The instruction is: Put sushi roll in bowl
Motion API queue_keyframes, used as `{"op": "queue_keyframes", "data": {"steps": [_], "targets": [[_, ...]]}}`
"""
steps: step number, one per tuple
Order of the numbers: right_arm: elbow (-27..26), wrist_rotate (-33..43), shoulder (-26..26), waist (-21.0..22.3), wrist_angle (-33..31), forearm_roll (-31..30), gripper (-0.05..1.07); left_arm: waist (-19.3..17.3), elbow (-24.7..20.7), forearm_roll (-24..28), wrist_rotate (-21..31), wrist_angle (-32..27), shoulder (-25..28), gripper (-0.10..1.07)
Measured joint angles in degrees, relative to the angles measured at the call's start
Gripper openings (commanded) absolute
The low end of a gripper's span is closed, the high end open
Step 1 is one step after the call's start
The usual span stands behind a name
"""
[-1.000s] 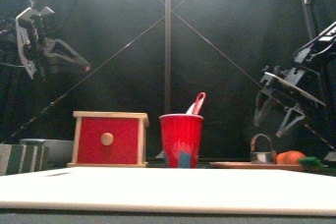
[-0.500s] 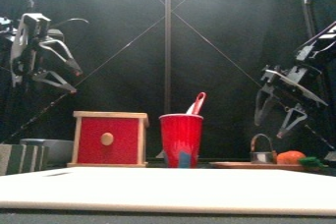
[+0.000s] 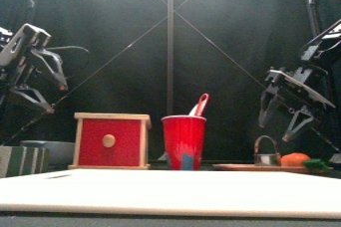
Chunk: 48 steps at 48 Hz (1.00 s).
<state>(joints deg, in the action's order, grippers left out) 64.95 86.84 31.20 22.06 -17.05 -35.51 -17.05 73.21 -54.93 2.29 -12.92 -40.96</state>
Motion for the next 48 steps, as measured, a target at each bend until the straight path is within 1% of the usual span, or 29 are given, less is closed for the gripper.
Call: {"op": "queue_keyframes", "data": {"steps": [10, 24, 28, 35, 43, 48], "targets": [[0.6, 0.1, 0.0, -0.7, -0.1, 0.6, 1.01, -0.6, 0.0, 1.0, 0.0, -0.6, 2.4, 0.86], [0.7, 0.1, 0.0, -1.3, -0.1, 0.7, 1.01, -1.1, -0.2, 2.2, 0.1, -1.1, 7.7, 0.86], [0.7, 0.2, 0.0, -1.6, 0.0, 0.8, 1.01, -1.1, -0.5, 2.3, 0.2, -1.3, 8.3, 0.86], [0.7, 0.2, -0.1, -2.1, -0.1, 1.2, 1.01, -1.1, -1.6, 2.5, 0.1, -4.3, 8.4, 0.87], [0.7, 0.2, -0.1, -2.2, -0.1, 1.3, 1.01, -1.3, -1.1, 2.9, 2.6, -5.2, 8.4, 0.87], [0.7, 0.2, -0.2, -2.3, -0.1, 1.3, 1.01, -2.1, -1.1, 5.1, 5.4, -5.2, 8.4, 0.87]]}}
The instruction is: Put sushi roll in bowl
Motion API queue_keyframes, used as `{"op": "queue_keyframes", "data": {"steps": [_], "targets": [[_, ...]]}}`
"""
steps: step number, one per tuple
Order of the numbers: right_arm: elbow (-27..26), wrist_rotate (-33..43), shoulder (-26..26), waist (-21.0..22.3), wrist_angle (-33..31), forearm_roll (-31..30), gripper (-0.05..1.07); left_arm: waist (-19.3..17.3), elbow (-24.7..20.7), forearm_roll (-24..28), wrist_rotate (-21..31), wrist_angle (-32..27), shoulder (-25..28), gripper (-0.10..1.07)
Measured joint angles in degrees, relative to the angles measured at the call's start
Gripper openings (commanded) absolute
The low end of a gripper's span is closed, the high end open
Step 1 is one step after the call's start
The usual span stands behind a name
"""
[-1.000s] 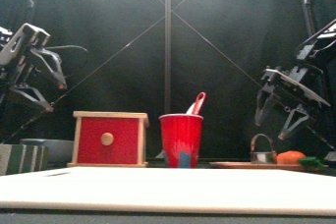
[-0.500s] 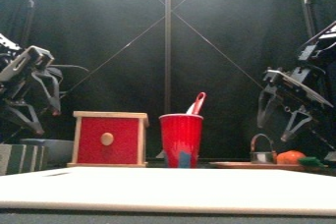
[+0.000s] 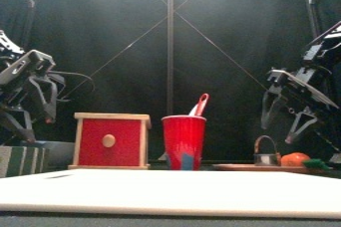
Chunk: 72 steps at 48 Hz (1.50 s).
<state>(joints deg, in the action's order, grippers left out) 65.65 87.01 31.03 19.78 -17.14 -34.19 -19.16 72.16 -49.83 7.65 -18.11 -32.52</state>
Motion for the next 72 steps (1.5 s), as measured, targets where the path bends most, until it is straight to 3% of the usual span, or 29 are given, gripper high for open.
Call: {"op": "queue_keyframes", "data": {"steps": [11, 20, 28, 34, 42, 48, 56, 72], "targets": [[0.0, 0.0, -0.1, -0.2, 0.0, 0.0, 1.01, -2.8, -0.4, 9.0, 7.5, -1.9, 0.0, 0.86], [0.0, 0.0, -0.1, -0.2, 0.1, 0.1, 1.01, -2.3, -3.7, 19.6, 19.2, -7.3, -0.3, 0.87], [0.0, 0.0, -0.1, -0.4, 0.0, 0.2, 1.01, 1.6, -6.0, 27.9, 32.2, -9.1, -0.4, 0.87], [0.3, 0.0, -0.2, -0.5, 0.1, 0.2, 1.01, 6.7, -6.1, 35.4, 43.3, -10.5, -0.4, 0.87], [0.4, 0.0, -0.3, -0.5, 0.0, 0.2, 1.01, 12.0, -6.2, 43.3, 57.0, -11.0, -0.4, 0.95], [0.4, 0.0, -0.3, -0.5, 0.0, 0.1, 1.01, 14.9, -6.8, 46.8, 64.2, -11.0, 0.7, 1.02], [0.4, -0.2, -0.3, -0.6, 0.0, 0.0, 1.01, 18.6, -8.7, 49.0, 68.3, -10.5, 5.0, 1.02], [1.3, -0.4, -0.2, -0.8, 0.0, -0.1, 1.01, 19.2, -12.8, 48.5, 68.6, -10.4, 15.6, 1.01]]}}
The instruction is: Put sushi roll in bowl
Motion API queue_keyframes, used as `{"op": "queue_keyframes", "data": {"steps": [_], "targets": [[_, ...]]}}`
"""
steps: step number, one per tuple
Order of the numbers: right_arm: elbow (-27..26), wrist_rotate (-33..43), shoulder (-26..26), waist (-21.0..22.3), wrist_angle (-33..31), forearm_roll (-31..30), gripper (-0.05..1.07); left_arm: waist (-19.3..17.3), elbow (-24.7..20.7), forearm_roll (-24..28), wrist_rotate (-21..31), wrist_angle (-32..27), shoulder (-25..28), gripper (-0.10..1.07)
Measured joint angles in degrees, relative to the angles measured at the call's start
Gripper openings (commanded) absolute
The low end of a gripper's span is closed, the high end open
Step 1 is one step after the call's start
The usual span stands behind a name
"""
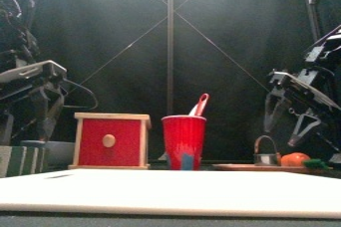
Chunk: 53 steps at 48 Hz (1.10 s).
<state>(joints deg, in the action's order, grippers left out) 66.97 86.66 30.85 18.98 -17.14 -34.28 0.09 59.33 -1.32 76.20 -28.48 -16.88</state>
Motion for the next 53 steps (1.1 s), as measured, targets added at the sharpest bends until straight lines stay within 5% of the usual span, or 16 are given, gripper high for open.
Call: {"op": "queue_keyframes", "data": {"steps": [19, 28, 41, 53], "targets": [[0.4, 0.0, 0.0, 0.0, 0.0, -0.1, 1.01, 0.1, -1.4, -0.4, 0.0, 0.1, 3.5, 0.75], [0.4, 0.0, 0.0, 0.0, 0.0, -0.1, 1.01, 0.0, -1.5, -0.3, -0.4, -0.1, 2.4, 0.72], [0.4, 0.0, -0.1, 0.0, 0.0, -0.1, 1.01, -2.7, -0.6, 4.4, -0.1, -4.7, -12.6, 0.72], [0.4, 0.0, -0.1, 0.0, 0.0, 0.0, 1.01, -14.2, 3.0, 12.7, -0.4, -7.7, -28.1, 0.72]]}}
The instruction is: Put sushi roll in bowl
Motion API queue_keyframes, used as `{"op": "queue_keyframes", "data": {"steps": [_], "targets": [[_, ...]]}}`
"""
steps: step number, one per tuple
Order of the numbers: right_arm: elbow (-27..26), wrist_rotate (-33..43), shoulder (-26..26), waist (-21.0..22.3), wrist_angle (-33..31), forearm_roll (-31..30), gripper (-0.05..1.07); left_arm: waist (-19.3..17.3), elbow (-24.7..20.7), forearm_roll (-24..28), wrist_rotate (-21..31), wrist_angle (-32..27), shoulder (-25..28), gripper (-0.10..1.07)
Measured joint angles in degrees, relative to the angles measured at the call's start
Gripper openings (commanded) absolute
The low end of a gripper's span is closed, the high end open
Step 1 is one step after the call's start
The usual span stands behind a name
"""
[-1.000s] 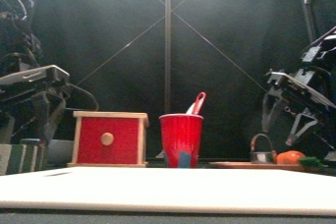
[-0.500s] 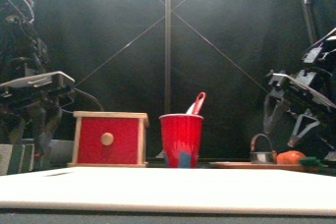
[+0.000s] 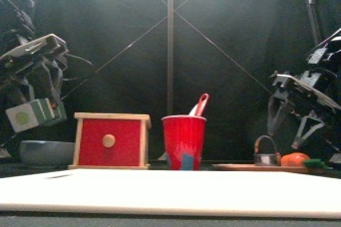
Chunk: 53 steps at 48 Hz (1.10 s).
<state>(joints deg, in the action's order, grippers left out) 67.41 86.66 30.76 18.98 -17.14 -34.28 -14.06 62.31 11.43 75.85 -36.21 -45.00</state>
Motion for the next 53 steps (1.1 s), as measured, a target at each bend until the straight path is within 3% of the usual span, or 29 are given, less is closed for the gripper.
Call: {"op": "queue_keyframes", "data": {"steps": [8, 20, 30, 44, 53], "targets": [[0.0, 0.3, 0.0, 0.0, 0.0, 0.0, 1.01, -8.7, 1.3, 3.8, -0.3, 2.8, -2.7, 0.72], [0.0, 0.4, 0.1, -0.1, 0.0, 0.1, 1.01, -18.2, 5.6, 7.0, -0.3, 13.3, 0.6, 0.79], [0.0, 0.3, 0.0, -0.1, 0.1, 0.0, 1.01, -18.5, 7.0, 6.9, -0.4, 16.7, 4.7, 1.04], [0.0, -0.2, 0.1, 0.0, 0.0, -0.3, 1.01, -18.3, 5.6, 8.0, -1.0, 18.2, 3.6, 1.03], [0.0, -0.1, 0.0, -0.3, 0.0, -1.9, 1.01, -13.0, 6.2, 9.6, -1.8, 26.7, 0.4, 1.03]]}}
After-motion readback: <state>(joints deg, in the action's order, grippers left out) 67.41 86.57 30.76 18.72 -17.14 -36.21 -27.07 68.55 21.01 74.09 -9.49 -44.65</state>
